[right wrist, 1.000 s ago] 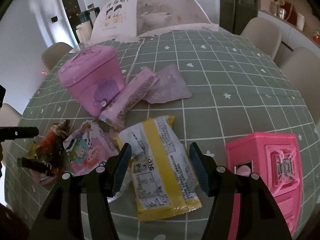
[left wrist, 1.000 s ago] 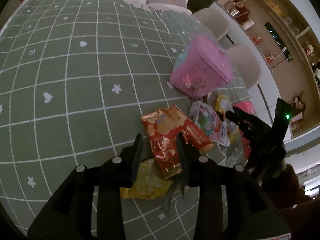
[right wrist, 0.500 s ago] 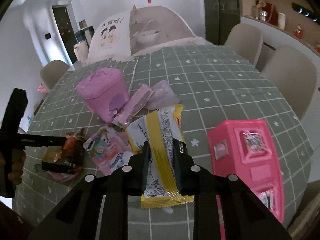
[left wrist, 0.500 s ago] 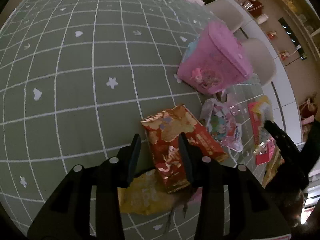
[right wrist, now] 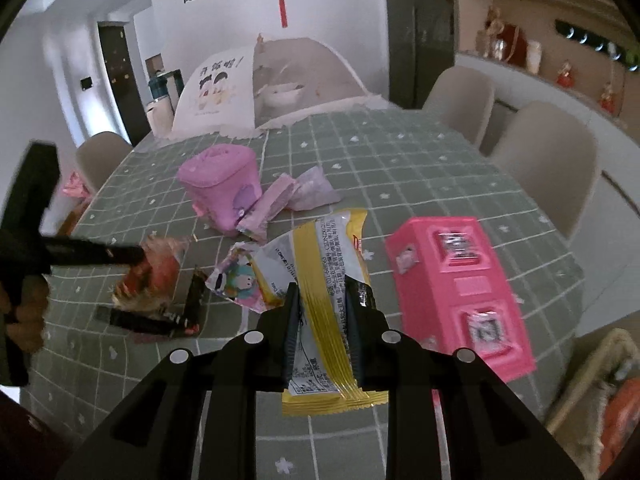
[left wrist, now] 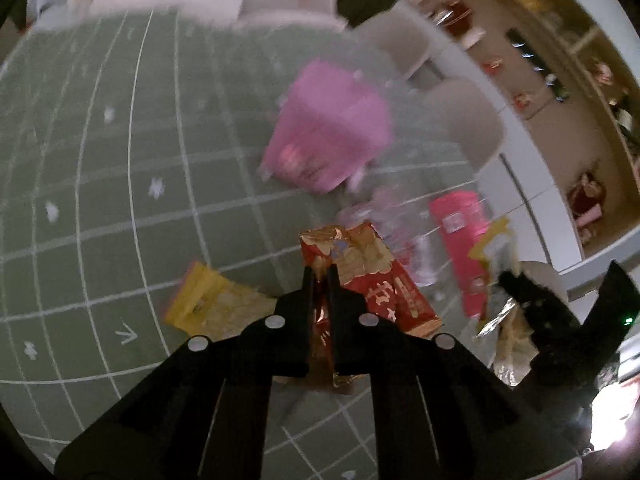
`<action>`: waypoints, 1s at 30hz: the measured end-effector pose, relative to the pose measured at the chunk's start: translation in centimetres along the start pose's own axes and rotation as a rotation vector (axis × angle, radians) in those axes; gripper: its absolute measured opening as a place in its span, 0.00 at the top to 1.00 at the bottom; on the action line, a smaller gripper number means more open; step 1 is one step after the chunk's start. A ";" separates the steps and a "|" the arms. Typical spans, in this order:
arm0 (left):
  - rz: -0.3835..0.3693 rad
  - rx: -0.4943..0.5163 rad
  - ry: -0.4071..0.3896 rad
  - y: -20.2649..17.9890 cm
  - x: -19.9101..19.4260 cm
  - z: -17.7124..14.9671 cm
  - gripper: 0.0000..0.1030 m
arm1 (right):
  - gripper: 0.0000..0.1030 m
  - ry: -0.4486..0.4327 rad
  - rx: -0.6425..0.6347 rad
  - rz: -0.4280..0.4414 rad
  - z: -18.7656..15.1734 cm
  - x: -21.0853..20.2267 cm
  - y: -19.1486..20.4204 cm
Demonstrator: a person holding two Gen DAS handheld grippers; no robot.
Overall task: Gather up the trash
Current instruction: 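Carry the red snack bag with the left tool into the bin and release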
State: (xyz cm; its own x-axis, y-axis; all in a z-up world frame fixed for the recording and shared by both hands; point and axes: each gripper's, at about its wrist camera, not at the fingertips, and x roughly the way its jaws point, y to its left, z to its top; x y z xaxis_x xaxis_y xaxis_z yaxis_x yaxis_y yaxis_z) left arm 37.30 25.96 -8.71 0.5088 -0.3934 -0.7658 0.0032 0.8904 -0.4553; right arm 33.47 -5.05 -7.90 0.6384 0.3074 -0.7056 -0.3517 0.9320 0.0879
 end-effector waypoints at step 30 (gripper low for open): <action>-0.193 0.445 -0.054 -23.8 1.4 -5.5 0.94 | 0.79 -0.178 0.194 -0.304 -8.6 -18.7 -12.6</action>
State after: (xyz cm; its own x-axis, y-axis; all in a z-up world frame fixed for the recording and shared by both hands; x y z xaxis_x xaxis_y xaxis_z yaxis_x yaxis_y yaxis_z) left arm 33.24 2.93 -1.40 0.5070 -0.5588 -0.6562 0.4633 0.8187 -0.3392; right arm 20.08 -24.14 -1.84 0.8080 0.0250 -0.5887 -0.0036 0.9993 0.0375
